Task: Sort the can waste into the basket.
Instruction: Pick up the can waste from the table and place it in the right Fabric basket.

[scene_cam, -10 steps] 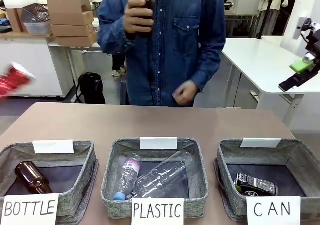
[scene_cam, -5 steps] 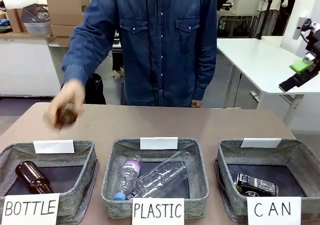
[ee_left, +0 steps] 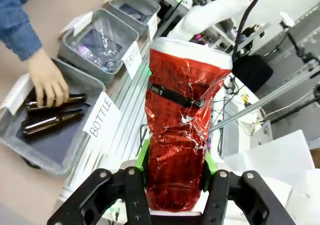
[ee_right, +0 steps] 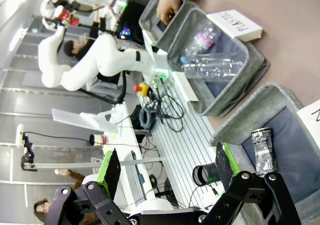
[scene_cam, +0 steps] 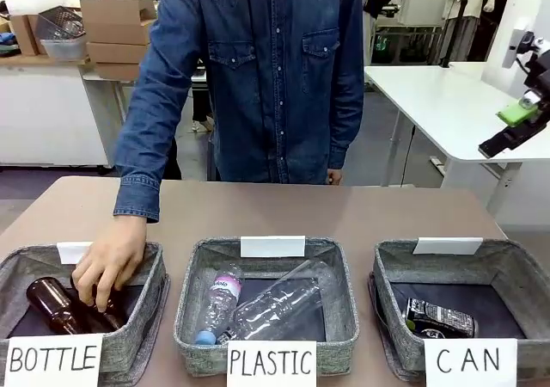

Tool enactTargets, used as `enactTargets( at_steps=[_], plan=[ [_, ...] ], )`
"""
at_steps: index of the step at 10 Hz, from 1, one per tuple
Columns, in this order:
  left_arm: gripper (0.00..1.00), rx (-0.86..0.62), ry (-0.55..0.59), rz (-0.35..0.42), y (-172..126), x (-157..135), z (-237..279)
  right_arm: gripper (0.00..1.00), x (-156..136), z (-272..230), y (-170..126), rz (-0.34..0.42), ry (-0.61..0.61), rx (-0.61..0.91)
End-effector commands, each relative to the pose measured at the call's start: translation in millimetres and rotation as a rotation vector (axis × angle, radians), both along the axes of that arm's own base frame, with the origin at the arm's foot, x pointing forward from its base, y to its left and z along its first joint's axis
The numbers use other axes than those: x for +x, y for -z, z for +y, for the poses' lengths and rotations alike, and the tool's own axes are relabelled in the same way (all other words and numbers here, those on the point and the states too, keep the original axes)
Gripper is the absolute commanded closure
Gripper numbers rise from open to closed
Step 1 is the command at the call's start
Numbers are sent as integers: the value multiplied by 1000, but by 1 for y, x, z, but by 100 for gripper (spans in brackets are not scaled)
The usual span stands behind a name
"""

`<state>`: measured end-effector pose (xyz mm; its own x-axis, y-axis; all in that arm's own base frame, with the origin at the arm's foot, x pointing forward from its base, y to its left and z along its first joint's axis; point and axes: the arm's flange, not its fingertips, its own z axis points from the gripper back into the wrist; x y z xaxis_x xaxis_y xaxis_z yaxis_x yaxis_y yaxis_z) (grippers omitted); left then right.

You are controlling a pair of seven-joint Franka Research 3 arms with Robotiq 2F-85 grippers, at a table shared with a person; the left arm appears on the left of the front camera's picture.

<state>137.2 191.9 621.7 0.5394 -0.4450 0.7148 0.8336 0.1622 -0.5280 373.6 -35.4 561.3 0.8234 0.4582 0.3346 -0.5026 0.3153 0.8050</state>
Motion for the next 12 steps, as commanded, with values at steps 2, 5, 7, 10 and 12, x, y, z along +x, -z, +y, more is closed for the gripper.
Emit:
enactTargets(
  at_steps=[2, 5, 7, 10, 12],
  plan=[
    [57, 73, -98, 26, -3, 14, -49, 0, -1, -3, 0, -11, -15, -7],
    [57, 171, -250, -1, 18, 85, -152, 0, -1, -3, 0, -11, -15, -7],
    [57, 223, -356, -39, 27, 109, -177, 0, -1, -3, 0, -11, -15, -7],
    [57, 251, -343, -50, 30, 118, -181, 0, -1, -3, 0, -11, -15, -7],
    [57, 270, -383, -69, 23, 112, -172, 0, -1, -3, 0, -11, -15, -7]
  ],
)
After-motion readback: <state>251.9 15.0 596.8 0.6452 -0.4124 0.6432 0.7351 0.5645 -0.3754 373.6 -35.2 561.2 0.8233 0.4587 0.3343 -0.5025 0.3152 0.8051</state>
